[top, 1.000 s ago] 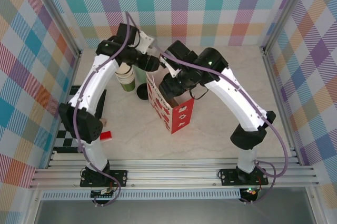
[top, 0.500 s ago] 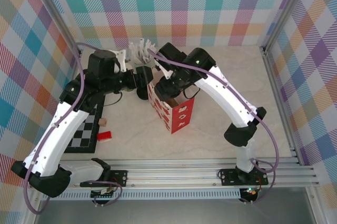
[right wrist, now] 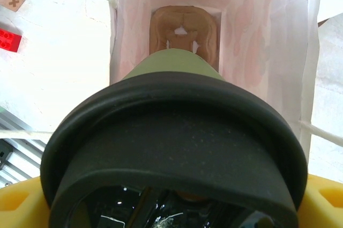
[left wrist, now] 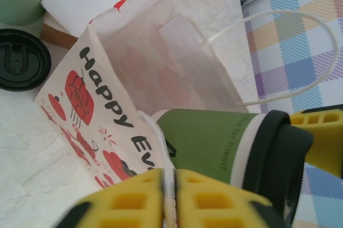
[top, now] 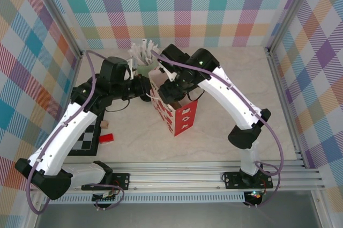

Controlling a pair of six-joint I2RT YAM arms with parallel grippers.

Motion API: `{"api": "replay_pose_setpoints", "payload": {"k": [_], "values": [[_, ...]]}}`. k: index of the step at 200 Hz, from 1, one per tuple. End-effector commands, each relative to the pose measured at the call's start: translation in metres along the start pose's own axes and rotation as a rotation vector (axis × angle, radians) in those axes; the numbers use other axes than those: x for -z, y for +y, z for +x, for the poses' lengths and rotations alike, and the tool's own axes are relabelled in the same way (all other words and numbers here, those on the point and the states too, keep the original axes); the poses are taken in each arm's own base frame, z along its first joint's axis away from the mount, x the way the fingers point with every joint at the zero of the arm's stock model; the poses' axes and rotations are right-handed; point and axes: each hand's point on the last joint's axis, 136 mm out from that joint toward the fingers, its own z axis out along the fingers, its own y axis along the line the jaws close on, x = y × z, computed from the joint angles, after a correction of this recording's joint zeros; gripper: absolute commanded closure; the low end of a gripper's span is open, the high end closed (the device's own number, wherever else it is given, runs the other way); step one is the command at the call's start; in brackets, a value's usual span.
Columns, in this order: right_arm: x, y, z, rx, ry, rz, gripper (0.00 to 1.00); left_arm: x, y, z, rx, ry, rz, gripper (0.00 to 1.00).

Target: Pack the takeout coffee

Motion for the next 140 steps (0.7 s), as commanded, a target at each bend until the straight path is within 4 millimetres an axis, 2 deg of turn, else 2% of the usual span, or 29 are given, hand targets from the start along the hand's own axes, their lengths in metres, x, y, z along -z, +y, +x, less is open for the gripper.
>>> {"api": "replay_pose_setpoints", "payload": {"k": [1, 19, 48, 61, 82, 106, 123, 140], "values": [[-0.006, 0.006, 0.005, -0.049, 0.051, -0.044, 0.49, 0.008, -0.001, 0.004, -0.014, -0.017, 0.024, 0.98], [-0.014, 0.009, 0.008, -0.077, 0.084, -0.050, 0.49, 0.003, -0.006, 0.009, -0.013, 0.010, 0.059, 0.98], [-0.022, -0.010, 0.012, -0.102, 0.103, 0.066, 0.48, 0.005, 0.000, 0.008, -0.025, -0.007, 0.029, 1.00], [-0.023, -0.012, 0.012, -0.110, 0.107, 0.072, 0.48, 0.009, 0.002, 0.008, -0.039, -0.014, 0.017, 1.00], [-0.025, -0.015, 0.012, -0.119, 0.113, 0.063, 0.48, 0.015, 0.012, 0.010, -0.073, -0.013, -0.036, 1.00], [-0.031, -0.008, 0.013, -0.115, 0.129, 0.013, 0.48, 0.017, 0.023, 0.017, -0.096, -0.006, -0.071, 1.00], [-0.037, -0.002, 0.013, -0.122, 0.147, -0.018, 0.49, 0.015, 0.015, 0.021, -0.100, 0.002, -0.011, 1.00], [-0.042, -0.010, 0.015, -0.137, 0.163, 0.029, 0.49, 0.013, 0.008, 0.022, -0.101, 0.015, 0.025, 1.00]]}}
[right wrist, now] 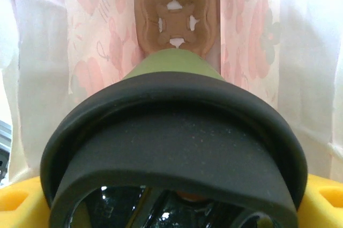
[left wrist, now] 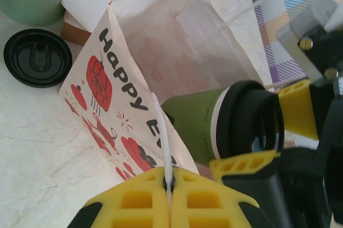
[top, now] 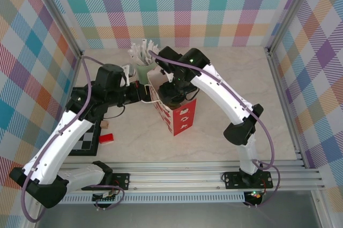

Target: Pack the takeout coffee

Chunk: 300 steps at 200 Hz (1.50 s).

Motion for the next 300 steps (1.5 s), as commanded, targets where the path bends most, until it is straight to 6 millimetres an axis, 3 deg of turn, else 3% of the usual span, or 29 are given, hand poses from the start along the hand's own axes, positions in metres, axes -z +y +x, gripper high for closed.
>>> {"api": "replay_pose_setpoints", "payload": {"k": [1, 62, 101, 163, 185, 204, 219, 229, 241, 256, 280, 300], "values": [[-0.005, -0.005, 0.008, -0.033, 0.046, 0.019, 0.49, 0.000, -0.007, 0.006, -0.034, 0.018, 0.046, 1.00], [0.003, -0.027, 0.012, -0.088, 0.041, 0.033, 0.48, 0.004, 0.014, 0.006, -0.092, 0.003, -0.069, 1.00], [-0.022, -0.015, 0.021, -0.072, 0.140, 0.015, 0.49, -0.004, -0.020, 0.006, -0.092, 0.025, 0.115, 1.00], [-0.039, -0.010, 0.024, -0.056, 0.192, 0.058, 0.48, -0.017, -0.045, 0.007, -0.036, 0.061, 0.219, 1.00], [-0.044, -0.012, 0.026, -0.036, 0.210, 0.074, 0.49, -0.010, -0.037, 0.006, -0.096, 0.054, 0.166, 0.81], [-0.044, -0.014, 0.029, 0.008, 0.223, 0.078, 0.50, 0.007, -0.025, -0.002, -0.176, 0.044, 0.115, 0.64], [-0.044, -0.016, 0.031, 0.041, 0.238, 0.075, 0.51, 0.020, -0.010, -0.018, -0.198, 0.005, 0.072, 0.42], [-0.045, -0.018, 0.032, 0.051, 0.246, 0.076, 0.51, 0.025, 0.004, -0.035, -0.192, -0.050, 0.012, 0.34], [-0.044, -0.019, 0.032, 0.056, 0.247, 0.072, 0.51, 0.022, 0.024, -0.053, -0.198, -0.093, -0.088, 0.32], [-0.043, -0.018, 0.033, 0.058, 0.246, 0.060, 0.51, 0.007, 0.034, -0.068, -0.256, -0.093, -0.147, 0.31], [-0.041, -0.014, 0.035, 0.071, 0.240, 0.029, 0.51, -0.030, 0.034, -0.085, -0.398, -0.062, -0.145, 0.33], [-0.040, -0.018, 0.040, 0.082, 0.243, 0.044, 0.52, -0.059, 0.022, -0.089, -0.491, -0.001, -0.066, 0.34]]}}
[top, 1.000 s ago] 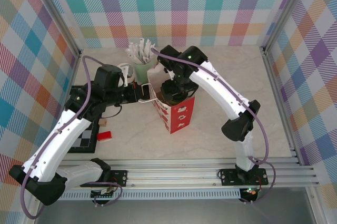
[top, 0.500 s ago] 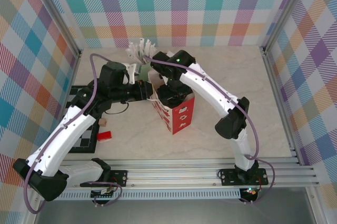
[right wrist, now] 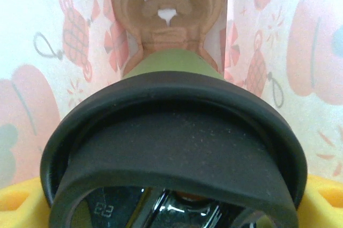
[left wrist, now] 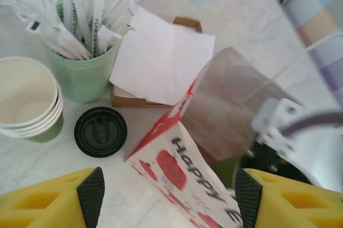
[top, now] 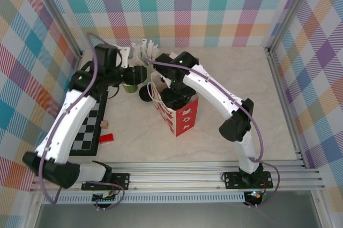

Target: Pack the takeout coffee

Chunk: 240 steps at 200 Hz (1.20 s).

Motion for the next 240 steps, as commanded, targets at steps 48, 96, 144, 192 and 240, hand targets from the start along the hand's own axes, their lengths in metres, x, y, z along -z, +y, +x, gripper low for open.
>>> {"api": "replay_pose_setpoints", "payload": {"k": [48, 96, 144, 192, 240], "values": [[0.011, -0.009, 0.025, 0.030, 0.046, 0.006, 0.51, -0.073, -0.027, -0.011, -0.259, 0.115, 0.213, 0.31], [0.012, -0.007, 0.025, 0.031, 0.041, -0.004, 0.52, -0.096, -0.020, -0.014, -0.312, 0.146, 0.188, 0.37], [0.014, -0.008, 0.026, 0.027, 0.035, -0.005, 0.52, -0.106, -0.027, -0.002, -0.355, 0.209, 0.265, 0.47], [0.011, -0.009, 0.029, 0.034, 0.046, -0.001, 0.53, -0.106, -0.029, 0.003, -0.371, 0.226, 0.290, 0.66], [0.006, -0.009, 0.037, 0.060, 0.094, 0.001, 0.53, -0.101, -0.035, 0.001, -0.365, 0.217, 0.316, 0.82]]}}
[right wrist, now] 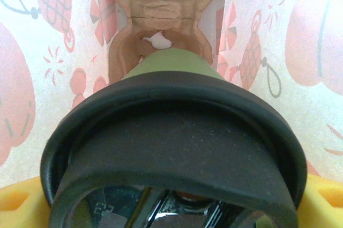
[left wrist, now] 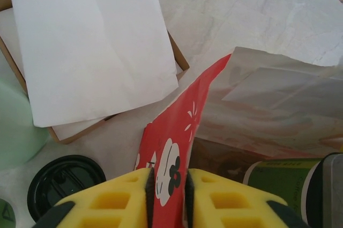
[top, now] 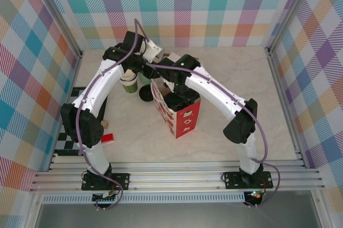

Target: Pack the takeout coffee

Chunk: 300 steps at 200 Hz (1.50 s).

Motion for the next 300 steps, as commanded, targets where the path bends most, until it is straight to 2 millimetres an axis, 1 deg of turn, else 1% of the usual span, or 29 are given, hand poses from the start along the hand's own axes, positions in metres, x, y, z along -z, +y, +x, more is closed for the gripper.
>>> {"api": "replay_pose_setpoints", "payload": {"k": [1, 13, 26, 34, 67, 91, 125, 149, 191, 227, 251, 274, 300], "values": [[0.009, -0.003, 0.017, 0.026, 0.040, -0.009, 0.53, 0.012, -0.007, -0.009, -0.021, -0.031, 0.025, 0.82], [0.006, -0.003, 0.018, 0.025, 0.061, -0.008, 0.53, 0.013, -0.011, -0.010, -0.018, -0.042, 0.039, 0.87], [0.004, -0.002, 0.018, 0.023, 0.077, -0.008, 0.53, 0.014, -0.014, -0.010, -0.009, -0.054, 0.059, 0.97], [0.004, -0.002, 0.017, 0.020, 0.079, -0.010, 0.53, 0.014, -0.016, -0.011, -0.001, -0.064, 0.067, 1.00], [0.001, 0.001, 0.019, -0.020, 0.121, -0.021, 0.53, 0.015, -0.022, -0.009, 0.035, -0.063, 0.099, 1.00], [-0.003, -0.003, 0.018, -0.057, 0.136, -0.029, 0.53, 0.016, -0.024, -0.006, 0.047, -0.062, 0.105, 1.00], [-0.008, -0.001, 0.017, -0.055, 0.152, -0.037, 0.53, 0.019, -0.025, -0.005, 0.041, -0.075, 0.102, 1.00], [-0.014, -0.003, 0.022, -0.072, 0.196, -0.022, 0.53, 0.020, -0.021, -0.007, 0.055, -0.082, 0.077, 1.00], [-0.010, -0.004, 0.031, -0.069, 0.210, -0.021, 0.53, 0.017, -0.016, -0.004, 0.053, -0.068, 0.055, 1.00], [-0.015, -0.006, 0.038, -0.056, 0.246, -0.025, 0.53, 0.017, -0.016, -0.004, 0.065, -0.057, 0.059, 1.00], [-0.021, -0.008, 0.037, -0.053, 0.257, -0.016, 0.53, 0.017, -0.015, -0.003, 0.065, -0.056, 0.056, 1.00], [-0.023, -0.007, 0.031, -0.052, 0.230, -0.018, 0.53, 0.017, -0.017, -0.004, 0.066, -0.056, 0.067, 1.00], [-0.032, -0.009, 0.030, -0.046, 0.234, -0.017, 0.54, 0.017, -0.017, -0.004, 0.071, -0.053, 0.066, 1.00]]}}
